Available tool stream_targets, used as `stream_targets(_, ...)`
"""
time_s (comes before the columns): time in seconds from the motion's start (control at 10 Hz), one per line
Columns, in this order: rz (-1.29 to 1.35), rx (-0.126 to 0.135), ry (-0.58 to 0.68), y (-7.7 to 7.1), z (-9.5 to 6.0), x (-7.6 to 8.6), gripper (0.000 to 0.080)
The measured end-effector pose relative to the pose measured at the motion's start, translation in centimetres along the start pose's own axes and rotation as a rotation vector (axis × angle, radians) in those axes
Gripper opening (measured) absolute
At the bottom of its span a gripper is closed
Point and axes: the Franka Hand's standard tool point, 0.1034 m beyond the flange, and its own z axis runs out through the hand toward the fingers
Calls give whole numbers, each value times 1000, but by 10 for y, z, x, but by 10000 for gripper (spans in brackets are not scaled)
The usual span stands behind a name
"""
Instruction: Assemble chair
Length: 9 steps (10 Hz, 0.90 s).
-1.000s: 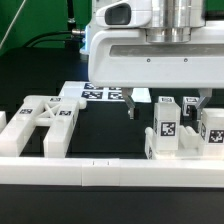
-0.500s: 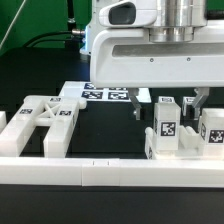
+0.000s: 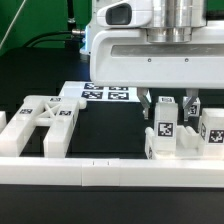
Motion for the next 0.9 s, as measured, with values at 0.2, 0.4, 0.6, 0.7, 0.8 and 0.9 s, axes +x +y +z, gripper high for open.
stream_targets(0.2, 208, 9, -2, 1, 0, 1, 286)
stream_targets(0.4, 437, 20, -7, 3, 0, 1, 287)
stream_targets(0.6, 611, 20, -9, 2, 1, 1, 287)
stream_targets(0.7, 744, 17, -9, 0, 1, 1, 287)
stream_targets(0.8, 786, 19, -9, 0, 1, 1, 287)
stream_targets(0.9, 870, 22, -12, 1, 1, 1, 287)
